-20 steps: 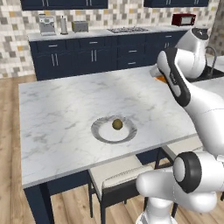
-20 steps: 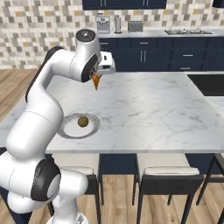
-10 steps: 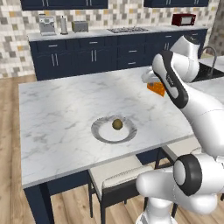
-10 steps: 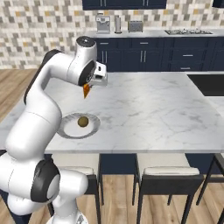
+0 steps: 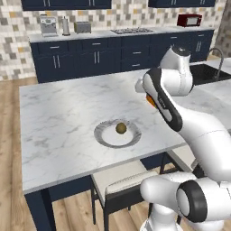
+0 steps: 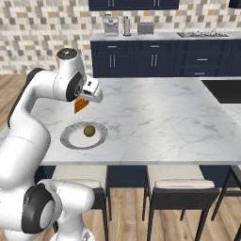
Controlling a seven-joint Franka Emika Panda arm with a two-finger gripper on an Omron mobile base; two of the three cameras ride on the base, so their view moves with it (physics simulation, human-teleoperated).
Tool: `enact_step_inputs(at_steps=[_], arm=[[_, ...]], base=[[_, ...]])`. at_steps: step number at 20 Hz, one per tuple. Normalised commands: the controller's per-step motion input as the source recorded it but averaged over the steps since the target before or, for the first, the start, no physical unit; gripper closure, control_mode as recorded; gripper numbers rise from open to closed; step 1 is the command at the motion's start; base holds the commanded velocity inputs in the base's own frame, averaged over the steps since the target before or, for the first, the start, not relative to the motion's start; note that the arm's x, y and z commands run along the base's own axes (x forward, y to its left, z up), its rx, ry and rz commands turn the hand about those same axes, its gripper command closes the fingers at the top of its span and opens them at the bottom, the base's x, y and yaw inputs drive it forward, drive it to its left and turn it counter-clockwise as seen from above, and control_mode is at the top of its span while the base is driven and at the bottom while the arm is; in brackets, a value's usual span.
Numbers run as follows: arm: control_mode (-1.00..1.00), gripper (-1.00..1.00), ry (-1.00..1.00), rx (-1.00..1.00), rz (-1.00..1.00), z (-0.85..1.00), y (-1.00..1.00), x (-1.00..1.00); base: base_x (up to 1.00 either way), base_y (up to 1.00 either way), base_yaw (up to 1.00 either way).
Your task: Take the cheese, fish, and potato from the fridge and place them on the plate on the dining counter to create an appetizer plate.
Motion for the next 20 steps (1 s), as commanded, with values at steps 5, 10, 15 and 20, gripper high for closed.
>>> enact_step_inputs(at_steps=[5, 10, 15, 20], arm=[[-1.0, 1.0, 0.09, 0.0, -0.16, -0.39, 0.7, 0.0], [-1.0, 1.0, 0.18, 0.0, -0.15, -0.34, 0.56, 0.0], [-1.0, 1.0, 0.2, 0.01, -0.14, -0.34, 0.44, 0.06], [-1.0, 1.0, 0.07, 0.0, -0.07, -0.4, 0.29, 0.17]], base=[[0.0, 0.0, 0.0], [0.0, 0.0, 0.0], [0.0, 0.0, 0.0], [0.0, 0.0, 0.0]])
